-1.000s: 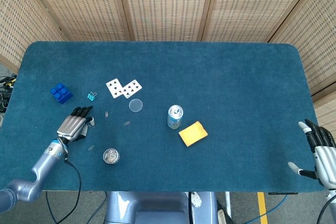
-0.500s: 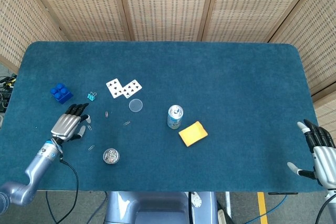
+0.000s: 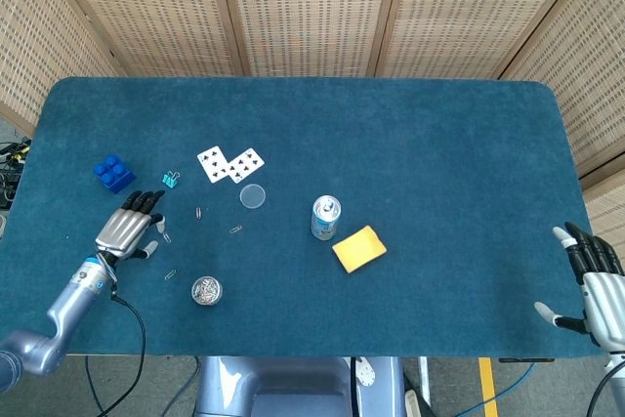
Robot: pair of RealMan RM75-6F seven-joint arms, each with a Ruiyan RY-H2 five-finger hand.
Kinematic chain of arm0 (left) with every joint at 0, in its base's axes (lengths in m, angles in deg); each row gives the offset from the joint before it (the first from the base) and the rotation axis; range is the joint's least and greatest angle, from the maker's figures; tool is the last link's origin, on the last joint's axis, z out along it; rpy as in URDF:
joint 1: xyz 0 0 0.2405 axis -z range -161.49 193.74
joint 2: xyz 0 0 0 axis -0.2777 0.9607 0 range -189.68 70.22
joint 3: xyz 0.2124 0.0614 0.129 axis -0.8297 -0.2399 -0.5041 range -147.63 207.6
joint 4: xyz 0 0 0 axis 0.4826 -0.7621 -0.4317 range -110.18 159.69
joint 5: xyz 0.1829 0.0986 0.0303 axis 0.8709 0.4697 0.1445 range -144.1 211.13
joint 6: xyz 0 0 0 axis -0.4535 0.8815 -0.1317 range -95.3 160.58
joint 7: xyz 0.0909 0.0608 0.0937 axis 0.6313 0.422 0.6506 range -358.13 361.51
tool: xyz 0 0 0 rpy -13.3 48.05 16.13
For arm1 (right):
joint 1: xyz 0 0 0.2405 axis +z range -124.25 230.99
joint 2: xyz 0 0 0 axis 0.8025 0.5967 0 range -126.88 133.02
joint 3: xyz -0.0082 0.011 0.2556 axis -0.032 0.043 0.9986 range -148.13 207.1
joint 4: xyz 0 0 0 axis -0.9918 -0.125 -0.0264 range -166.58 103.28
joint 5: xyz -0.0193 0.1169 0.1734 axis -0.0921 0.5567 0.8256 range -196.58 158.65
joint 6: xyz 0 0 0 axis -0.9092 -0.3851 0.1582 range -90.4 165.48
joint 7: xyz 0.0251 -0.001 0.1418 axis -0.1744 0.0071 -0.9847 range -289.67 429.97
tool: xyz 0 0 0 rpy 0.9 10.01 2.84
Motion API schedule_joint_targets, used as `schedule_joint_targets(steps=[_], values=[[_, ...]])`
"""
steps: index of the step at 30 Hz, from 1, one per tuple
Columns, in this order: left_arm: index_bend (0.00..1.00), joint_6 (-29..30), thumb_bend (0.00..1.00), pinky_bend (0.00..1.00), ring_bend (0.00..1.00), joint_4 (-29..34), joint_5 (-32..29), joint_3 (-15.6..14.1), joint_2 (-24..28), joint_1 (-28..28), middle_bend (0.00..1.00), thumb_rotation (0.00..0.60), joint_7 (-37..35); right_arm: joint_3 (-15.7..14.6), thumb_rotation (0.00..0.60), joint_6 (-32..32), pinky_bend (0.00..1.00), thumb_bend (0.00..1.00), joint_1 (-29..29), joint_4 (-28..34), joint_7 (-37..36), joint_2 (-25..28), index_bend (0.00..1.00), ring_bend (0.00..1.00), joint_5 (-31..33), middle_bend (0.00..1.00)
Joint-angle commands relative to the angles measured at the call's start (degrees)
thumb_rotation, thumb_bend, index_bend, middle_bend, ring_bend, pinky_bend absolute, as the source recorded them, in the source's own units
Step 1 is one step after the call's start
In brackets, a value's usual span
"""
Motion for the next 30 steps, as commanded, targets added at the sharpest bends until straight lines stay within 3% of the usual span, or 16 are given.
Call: schedule_joint_targets(steps=[1,30], values=[[0.48,-0.2,0.37,0.00,0.00,-0.5,0.0,0.1,-0.5,0.3,0.00,0.600,0.2,0.0,0.600,0.0,0.00,0.00,0.0,0.0,0.1,0.0,0.05,0.00,0.0,0.00],[0.49,-0.6,0.38,0.00,0.00,-4.4,0.6,0.0,-4.5,1.0,0.00,0.600,0.1,-0.1,0.600,0.0,0.00,0.00,0.0,0.1,0.2,0.0,0.04,0.00,-0.2,0.00]])
